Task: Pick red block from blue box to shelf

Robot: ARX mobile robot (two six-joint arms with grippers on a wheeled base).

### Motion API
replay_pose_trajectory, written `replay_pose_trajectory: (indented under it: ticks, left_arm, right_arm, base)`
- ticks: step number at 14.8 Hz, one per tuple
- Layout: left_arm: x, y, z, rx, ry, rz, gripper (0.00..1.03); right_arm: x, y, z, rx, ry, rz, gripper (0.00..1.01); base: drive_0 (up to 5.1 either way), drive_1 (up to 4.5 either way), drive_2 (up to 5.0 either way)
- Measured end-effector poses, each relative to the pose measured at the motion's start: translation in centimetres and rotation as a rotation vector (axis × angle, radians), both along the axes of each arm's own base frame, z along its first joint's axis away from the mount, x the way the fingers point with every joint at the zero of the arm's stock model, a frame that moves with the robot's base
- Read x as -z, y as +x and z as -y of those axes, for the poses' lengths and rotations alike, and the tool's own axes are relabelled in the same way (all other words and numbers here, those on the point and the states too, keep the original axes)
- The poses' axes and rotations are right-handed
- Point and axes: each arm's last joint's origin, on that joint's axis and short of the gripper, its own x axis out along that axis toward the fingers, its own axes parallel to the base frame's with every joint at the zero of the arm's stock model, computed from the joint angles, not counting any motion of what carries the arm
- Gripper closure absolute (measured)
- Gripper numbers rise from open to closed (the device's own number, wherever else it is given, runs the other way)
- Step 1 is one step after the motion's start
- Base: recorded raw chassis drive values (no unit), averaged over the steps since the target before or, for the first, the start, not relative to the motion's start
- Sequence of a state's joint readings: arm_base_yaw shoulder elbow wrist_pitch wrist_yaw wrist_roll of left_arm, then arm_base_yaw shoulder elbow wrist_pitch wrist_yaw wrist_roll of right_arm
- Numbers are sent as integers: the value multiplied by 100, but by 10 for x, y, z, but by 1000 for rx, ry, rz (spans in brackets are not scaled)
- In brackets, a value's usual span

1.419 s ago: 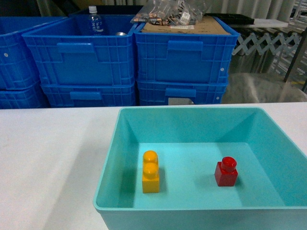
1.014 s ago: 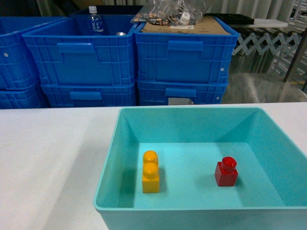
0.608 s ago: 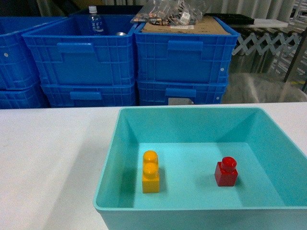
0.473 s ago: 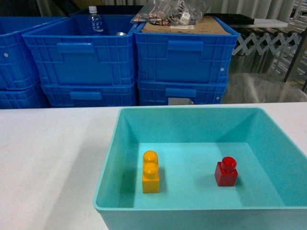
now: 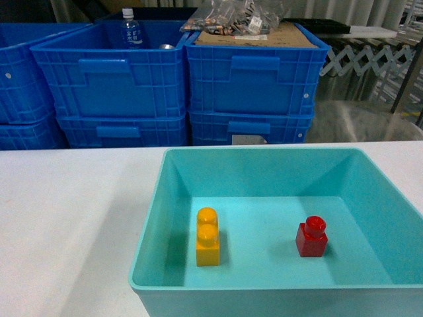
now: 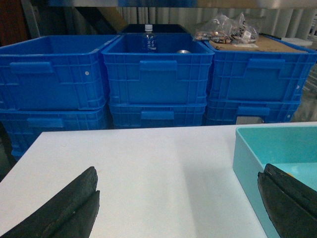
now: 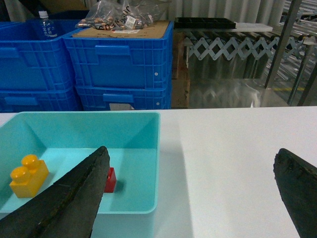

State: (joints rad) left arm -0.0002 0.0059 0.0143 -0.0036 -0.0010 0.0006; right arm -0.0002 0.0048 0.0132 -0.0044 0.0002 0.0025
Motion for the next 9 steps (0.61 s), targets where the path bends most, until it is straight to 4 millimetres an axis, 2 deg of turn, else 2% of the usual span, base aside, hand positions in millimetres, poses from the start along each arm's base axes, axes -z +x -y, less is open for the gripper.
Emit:
replay_pose_trajectory:
  ticks: [9]
  left_arm:
    - [0,0,0,0,0,0,5]
  right_arm:
    - [0,0,0,0,0,0,3]
  base:
    - [0,0,0]
